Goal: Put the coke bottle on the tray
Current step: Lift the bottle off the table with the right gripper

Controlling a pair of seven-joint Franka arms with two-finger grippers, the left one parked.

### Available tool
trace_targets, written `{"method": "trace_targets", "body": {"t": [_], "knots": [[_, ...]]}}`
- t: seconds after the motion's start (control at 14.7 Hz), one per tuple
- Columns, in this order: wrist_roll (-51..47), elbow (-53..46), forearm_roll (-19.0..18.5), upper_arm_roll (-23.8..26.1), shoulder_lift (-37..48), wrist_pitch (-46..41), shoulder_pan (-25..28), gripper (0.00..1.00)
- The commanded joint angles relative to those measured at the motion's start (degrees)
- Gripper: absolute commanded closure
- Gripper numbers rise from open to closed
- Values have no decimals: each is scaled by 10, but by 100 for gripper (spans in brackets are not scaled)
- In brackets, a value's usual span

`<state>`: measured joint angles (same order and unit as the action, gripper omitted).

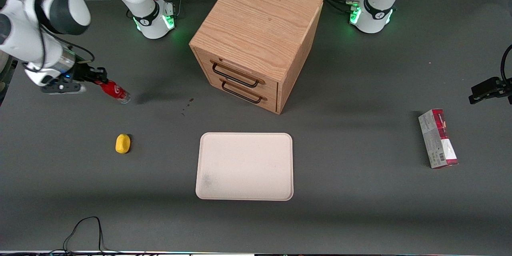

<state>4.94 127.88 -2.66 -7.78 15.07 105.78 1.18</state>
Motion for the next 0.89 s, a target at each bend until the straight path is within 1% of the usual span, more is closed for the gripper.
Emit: {"method": "trace_targets", "body": {"t": [0.0, 0.07, 0.2, 0.48, 0.61, 0.75, 0.82], "knots": [[11, -126, -4, -1, -21, -107, 7, 100], [11, -166, -4, -1, -27, -141, 17, 100], [10, -234, -4, -2, -37, -195, 22, 100], [10, -336, 3, -2, -75, -258, 21, 100], [10, -388, 13, -2, -125, -259, 34, 100], [9, -488, 47, -1, -207, -262, 53, 100], [8, -542, 56, 0, -251, -276, 63, 100]]}}
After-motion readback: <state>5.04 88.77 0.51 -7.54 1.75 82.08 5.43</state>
